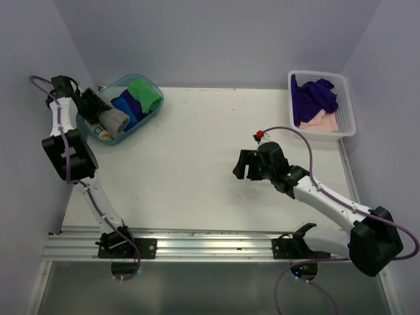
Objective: Roll the towels
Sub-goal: Place the rolled towel into the container
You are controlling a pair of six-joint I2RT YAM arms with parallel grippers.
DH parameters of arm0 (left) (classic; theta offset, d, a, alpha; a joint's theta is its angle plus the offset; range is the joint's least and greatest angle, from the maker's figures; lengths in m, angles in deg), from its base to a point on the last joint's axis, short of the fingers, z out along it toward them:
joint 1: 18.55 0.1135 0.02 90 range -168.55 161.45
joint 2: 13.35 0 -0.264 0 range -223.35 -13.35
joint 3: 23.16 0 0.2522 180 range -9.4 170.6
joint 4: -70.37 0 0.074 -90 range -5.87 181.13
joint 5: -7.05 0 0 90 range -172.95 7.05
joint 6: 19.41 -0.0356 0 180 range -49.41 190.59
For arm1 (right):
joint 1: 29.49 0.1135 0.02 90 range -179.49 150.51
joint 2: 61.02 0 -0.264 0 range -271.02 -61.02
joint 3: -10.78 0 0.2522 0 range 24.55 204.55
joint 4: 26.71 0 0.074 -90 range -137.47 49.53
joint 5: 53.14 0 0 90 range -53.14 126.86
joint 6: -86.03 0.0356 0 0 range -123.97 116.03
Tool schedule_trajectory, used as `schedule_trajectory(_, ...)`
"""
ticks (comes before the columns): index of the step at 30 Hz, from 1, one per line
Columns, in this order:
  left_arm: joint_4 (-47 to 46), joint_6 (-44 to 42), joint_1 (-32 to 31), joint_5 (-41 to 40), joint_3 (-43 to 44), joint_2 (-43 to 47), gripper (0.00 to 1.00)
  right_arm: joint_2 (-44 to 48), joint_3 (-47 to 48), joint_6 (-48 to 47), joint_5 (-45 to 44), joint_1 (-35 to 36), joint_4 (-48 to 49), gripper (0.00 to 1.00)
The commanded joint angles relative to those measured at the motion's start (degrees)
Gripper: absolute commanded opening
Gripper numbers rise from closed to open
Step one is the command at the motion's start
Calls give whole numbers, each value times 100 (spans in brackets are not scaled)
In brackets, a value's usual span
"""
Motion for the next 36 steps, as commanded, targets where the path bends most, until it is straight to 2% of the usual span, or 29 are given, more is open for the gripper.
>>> schedule_trajectory(1,102,479,83,-462,-395,349,56,80,75,70,126,1,265,75)
schedule_trajectory(6,-302,883,83,-375,-1011,534,55,142,-4,105,126,1,327,75)
schedule_trajectory(10,-171,945,74,-471,-976,446,62,194,-22,79,100,1,300,75)
schedule_trajectory(11,-135,963,74,-515,-985,454,67,194,-22,70,91,1,292,75)
schedule_trajectory(14,-74,1024,74,-612,-985,586,74,212,4,35,73,-7,265,75)
schedule_trajectory(21,128,1279,74,-875,-1090,1156,76,265,13,35,117,1,283,75)
schedule_trajectory(28,146,1350,74,-1025,-1363,1702,99,335,-13,0,161,-7,274,75)
schedule_trajectory(36,252,1210,74,-1034,-1337,1913,100,432,-92,9,188,1,300,75)
